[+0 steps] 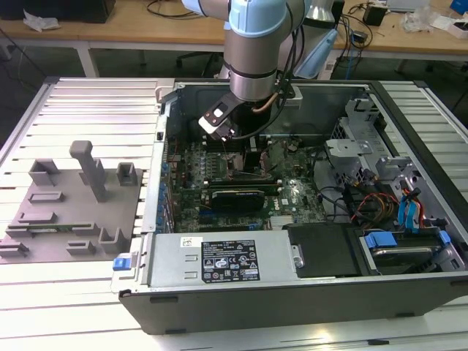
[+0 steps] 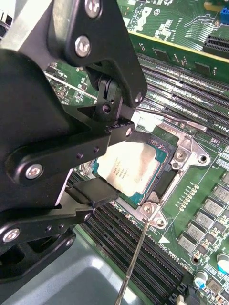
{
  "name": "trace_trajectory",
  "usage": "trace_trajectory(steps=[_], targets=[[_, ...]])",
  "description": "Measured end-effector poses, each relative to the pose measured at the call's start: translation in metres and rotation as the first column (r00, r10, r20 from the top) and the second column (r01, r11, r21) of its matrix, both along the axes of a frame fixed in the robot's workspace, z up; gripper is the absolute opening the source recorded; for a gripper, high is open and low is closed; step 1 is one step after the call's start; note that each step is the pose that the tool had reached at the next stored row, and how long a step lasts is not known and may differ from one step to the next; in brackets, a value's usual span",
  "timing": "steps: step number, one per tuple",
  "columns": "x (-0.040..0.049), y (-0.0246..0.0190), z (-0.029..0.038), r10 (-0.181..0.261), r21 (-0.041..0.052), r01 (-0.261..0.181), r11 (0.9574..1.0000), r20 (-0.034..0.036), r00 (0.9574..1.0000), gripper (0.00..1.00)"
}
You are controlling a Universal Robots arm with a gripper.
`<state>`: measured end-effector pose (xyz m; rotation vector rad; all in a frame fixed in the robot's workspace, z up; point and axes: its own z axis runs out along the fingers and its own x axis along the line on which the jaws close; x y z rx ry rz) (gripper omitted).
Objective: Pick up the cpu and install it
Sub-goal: 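Place the cpu into insertion slot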
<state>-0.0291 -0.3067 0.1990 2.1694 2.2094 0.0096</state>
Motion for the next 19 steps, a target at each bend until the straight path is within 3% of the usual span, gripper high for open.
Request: trace_trajectory(steps=[19], targets=[[-0.0001, -0.0003, 0.0015, -0.030, -0.0026, 0.030, 0.9996, 0.0002, 0.9996, 0.54]])
